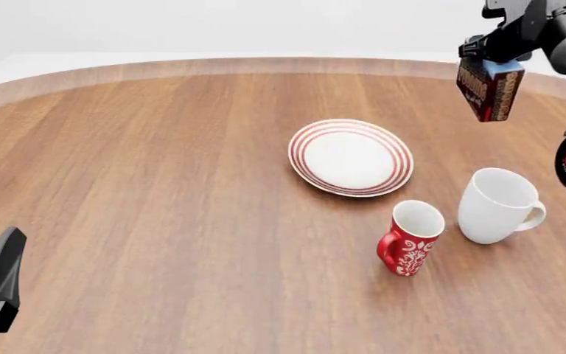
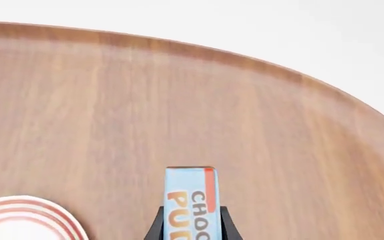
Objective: Put the chocolate pudding to the right of the plate.
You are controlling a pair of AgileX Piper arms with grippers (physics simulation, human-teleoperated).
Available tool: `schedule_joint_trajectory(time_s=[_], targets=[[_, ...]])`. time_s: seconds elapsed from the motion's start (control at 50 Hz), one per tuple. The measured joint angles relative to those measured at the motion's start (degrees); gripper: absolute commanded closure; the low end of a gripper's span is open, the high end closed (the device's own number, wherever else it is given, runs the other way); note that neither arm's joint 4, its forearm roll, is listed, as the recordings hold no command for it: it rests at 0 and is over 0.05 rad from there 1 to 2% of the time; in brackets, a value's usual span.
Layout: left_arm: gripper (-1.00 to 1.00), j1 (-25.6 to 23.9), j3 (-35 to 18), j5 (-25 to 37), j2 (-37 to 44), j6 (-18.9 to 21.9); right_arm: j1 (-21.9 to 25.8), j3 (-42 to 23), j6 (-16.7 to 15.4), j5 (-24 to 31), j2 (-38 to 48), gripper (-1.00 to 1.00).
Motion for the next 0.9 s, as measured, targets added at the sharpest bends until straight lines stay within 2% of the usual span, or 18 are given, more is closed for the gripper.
schedule_joint_trajectory(time_s=[0.56,0.9], targets=[[-1.0,0.0,0.0,0.0,0.0,0.0,-0.78,10.3,-1.28,-5.14,-0.36,1.0],[-1.0,0.0,0.0,0.0,0.0,0.0,-0.37,11.34,-2.04,-5.23,1.17,1.0]])
